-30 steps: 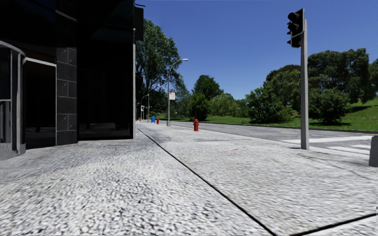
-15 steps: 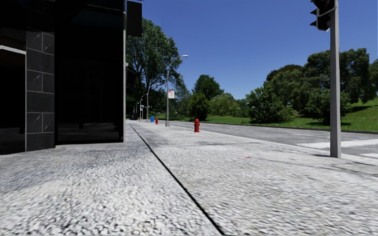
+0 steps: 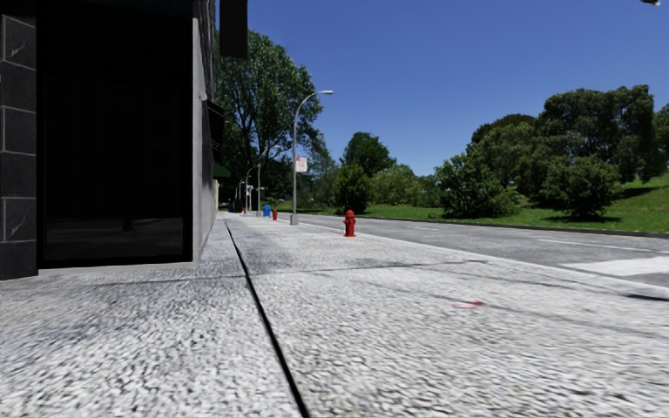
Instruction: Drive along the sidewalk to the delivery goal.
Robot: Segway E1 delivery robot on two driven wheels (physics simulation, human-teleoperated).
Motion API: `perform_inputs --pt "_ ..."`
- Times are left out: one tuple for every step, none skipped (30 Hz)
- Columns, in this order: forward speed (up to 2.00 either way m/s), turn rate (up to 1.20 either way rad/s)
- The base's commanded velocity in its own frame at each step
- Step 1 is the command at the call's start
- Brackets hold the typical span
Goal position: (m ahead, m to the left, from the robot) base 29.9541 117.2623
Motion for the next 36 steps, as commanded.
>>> perform_inputs --pt "2.0 0.0" --pt "2.0 0.0" --pt "2.0 0.0" --pt "2.0 0.0" --pt "2.0 0.0" --pt "2.0 0.0" --pt "2.0 0.0" --pt "2.0 0.0" --pt "2.0 0.0" --pt "2.0 0.0" --pt "2.0 0.0" --pt "2.0 0.0" --pt "2.0 0.0" --pt "2.0 0.0" --pt "2.0 0.0" --pt "2.0 0.0" --pt "2.0 0.0" --pt "2.0 0.0" --pt "2.0 0.0" --pt "2.0 0.0" --pt "2.0 0.0" --pt "2.0 0.0" --pt "2.0 0.0" --pt "2.0 0.0" --pt "2.0 0.0" --pt "2.0 0.0" --pt "2.0 0.0" --pt "2.0 0.0" --pt "2.0 0.0" --pt "2.0 0.0" --pt "2.0 0.0" --pt "2.0 0.0" --pt "2.0 0.0" --pt "2.0 0.0" --pt "2.0 0.08" --pt "2.0 0.14"
